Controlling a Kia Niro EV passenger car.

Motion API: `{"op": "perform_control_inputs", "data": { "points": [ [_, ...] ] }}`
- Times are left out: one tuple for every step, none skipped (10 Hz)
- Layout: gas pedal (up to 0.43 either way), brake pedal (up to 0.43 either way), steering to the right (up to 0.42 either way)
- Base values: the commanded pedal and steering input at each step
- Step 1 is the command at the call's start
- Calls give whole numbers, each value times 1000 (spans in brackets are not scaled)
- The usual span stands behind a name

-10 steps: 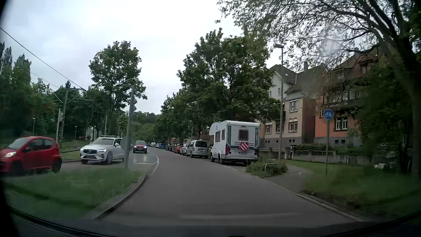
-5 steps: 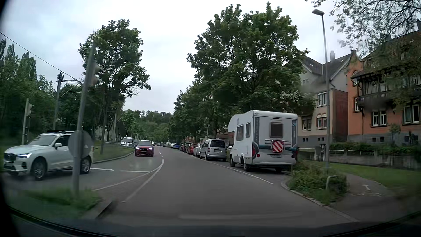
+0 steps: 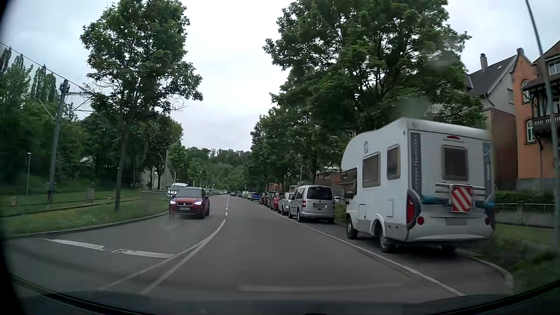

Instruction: Follow the waypoints while adhering to traffic rules and regulations

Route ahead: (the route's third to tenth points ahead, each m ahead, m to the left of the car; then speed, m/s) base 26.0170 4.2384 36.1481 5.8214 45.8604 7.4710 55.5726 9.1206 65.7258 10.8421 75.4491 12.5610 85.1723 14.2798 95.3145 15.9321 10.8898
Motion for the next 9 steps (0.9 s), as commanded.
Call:
{"op": "perform_control_inputs", "data": {
  "points": [
    [169, 0, -59],
    [169, 0, -59],
    [169, 0, -57],
    [157, 0, -48],
    [157, 0, -43],
    [157, 0, -42],
    [157, 0, -41],
    [157, 0, -38],
    [157, 0, -34]
  ]
}}
